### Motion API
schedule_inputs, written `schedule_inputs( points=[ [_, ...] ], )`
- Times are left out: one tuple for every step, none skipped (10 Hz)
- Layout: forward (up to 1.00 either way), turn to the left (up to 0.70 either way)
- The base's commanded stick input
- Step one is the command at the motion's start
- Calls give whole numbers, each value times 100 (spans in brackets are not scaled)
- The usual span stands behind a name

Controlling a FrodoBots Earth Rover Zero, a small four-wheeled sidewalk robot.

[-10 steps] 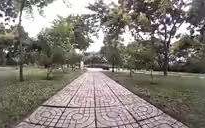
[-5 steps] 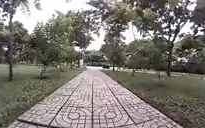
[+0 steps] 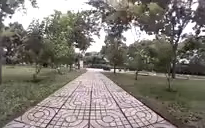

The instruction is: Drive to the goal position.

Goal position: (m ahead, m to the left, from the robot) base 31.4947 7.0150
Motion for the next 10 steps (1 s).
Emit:
schedule_inputs(
  points=[
    [100,0],
    [100,0],
    [100,0],
    [100,0],
    [100,0],
    [100,0],
    [100,0],
    [100,0],
    [100,0],
    [100,0]
  ],
)
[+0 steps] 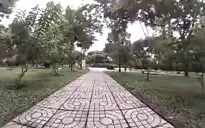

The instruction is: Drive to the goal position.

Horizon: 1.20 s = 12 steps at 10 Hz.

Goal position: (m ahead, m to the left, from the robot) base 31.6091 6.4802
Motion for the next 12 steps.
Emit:
schedule_inputs(
  points=[
    [100,0],
    [100,0],
    [100,0],
    [100,0],
    [100,0],
    [100,0],
    [100,0],
    [100,0],
    [100,11],
    [100,27],
    [100,16],
    [100,0]
  ],
)
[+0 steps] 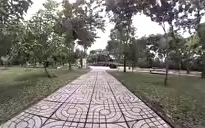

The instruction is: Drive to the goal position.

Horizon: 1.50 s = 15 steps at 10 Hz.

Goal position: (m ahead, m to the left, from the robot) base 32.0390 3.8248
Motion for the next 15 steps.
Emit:
schedule_inputs(
  points=[
    [100,0],
    [100,0],
    [100,0],
    [100,0],
    [100,0],
    [100,0],
    [100,0],
    [100,0],
    [100,0],
    [100,0],
    [100,0],
    [100,0],
    [100,0],
    [100,0],
    [100,0]
  ],
)
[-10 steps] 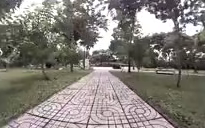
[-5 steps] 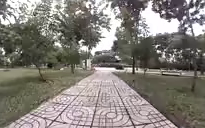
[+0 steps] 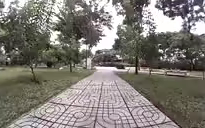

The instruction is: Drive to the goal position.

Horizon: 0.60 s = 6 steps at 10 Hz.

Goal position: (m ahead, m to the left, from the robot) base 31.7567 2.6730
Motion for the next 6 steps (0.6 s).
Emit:
schedule_inputs(
  points=[
    [100,0],
    [100,0],
    [100,0],
    [100,0],
    [100,0],
    [100,0]
  ],
)
